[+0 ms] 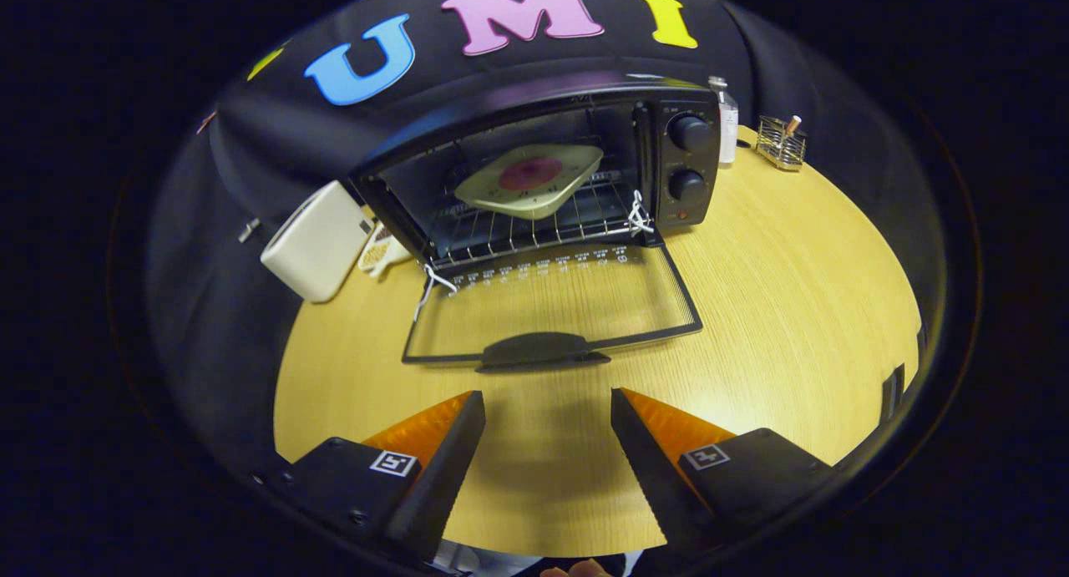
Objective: Open the toaster oven, put the food inside, and close the toaster oven door.
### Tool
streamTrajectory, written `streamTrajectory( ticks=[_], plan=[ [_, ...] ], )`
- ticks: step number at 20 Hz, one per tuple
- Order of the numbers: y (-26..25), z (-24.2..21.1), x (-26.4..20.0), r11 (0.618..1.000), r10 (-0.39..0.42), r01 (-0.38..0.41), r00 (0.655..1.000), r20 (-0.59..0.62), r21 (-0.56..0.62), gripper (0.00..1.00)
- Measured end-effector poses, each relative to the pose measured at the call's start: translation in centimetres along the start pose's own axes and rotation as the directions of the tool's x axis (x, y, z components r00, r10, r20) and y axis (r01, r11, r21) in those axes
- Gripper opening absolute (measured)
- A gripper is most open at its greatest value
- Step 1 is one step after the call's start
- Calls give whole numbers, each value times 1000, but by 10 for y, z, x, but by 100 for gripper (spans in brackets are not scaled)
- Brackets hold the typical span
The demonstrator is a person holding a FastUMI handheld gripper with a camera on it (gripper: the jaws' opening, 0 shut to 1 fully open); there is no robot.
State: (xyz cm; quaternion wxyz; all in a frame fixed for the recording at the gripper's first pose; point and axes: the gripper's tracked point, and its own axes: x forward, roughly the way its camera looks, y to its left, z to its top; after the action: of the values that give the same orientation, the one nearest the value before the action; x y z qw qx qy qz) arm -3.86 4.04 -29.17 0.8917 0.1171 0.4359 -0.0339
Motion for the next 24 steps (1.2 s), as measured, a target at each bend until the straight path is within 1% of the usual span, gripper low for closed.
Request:
streamTrajectory(
  ticks=[1,3,6,10,12,13,15,17,21,24],
  plan=[
    [-6,-5,6,999,-36,36,999,-15,-36,99],
    [-10,-9,17,994,-76,74,997,-22,-79,100],
    [-16,-3,30,980,-142,144,990,28,-136,100],
    [-17,-5,50,974,-171,171,985,13,-150,100],
    [-12,4,57,973,-168,172,985,40,-154,100],
    [-11,7,58,971,-170,176,984,48,-162,98],
    [-10,8,61,974,-169,174,985,43,-149,100],
    [-9,11,60,971,-163,170,985,52,-166,100],
    [-4,21,42,966,-143,157,986,83,-204,100],
    [5,44,19,963,-102,131,986,130,-236,100]
  ],
)
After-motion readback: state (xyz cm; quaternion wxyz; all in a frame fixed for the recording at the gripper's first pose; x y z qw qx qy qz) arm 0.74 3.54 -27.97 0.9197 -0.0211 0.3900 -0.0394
